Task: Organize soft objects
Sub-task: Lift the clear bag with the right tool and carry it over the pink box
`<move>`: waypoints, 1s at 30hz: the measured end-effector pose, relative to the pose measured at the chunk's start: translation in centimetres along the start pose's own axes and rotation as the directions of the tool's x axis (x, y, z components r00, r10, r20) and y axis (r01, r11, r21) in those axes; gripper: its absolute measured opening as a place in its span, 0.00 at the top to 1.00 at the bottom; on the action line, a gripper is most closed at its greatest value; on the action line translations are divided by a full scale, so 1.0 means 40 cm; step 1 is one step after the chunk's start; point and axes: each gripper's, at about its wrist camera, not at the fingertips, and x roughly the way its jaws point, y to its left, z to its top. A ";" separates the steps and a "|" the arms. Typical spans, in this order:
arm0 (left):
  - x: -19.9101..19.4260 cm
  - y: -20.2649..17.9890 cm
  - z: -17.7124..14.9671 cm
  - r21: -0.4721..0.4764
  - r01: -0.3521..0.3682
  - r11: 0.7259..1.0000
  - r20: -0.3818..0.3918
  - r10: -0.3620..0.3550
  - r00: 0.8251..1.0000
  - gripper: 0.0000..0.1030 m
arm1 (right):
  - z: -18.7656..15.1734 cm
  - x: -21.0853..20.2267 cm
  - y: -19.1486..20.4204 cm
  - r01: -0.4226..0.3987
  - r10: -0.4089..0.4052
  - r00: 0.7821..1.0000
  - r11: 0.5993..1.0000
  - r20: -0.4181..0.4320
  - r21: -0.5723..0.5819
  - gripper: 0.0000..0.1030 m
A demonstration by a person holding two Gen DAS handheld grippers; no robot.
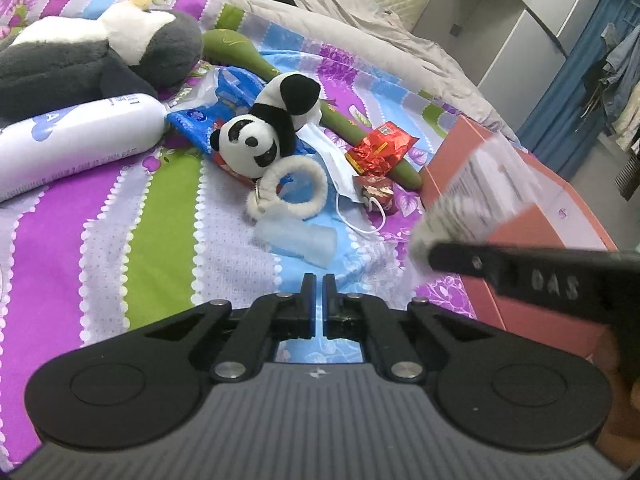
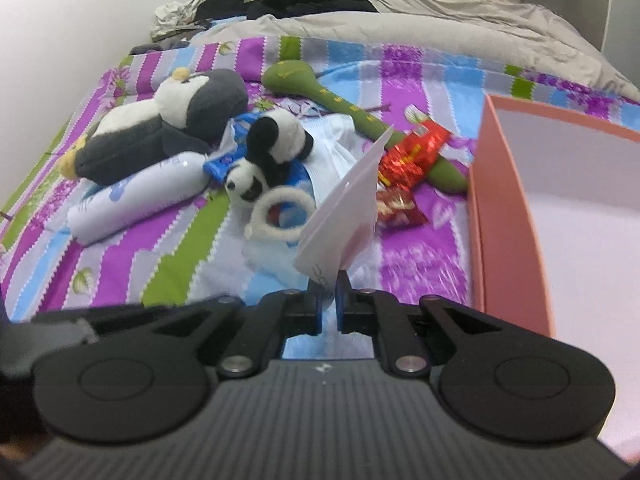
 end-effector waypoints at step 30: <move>0.199 -0.057 0.043 0.160 -0.185 0.970 -0.028 0.192 0.981 0.75 | -0.112 0.004 -0.023 -0.002 0.003 0.997 1.000 -0.082 0.006 0.91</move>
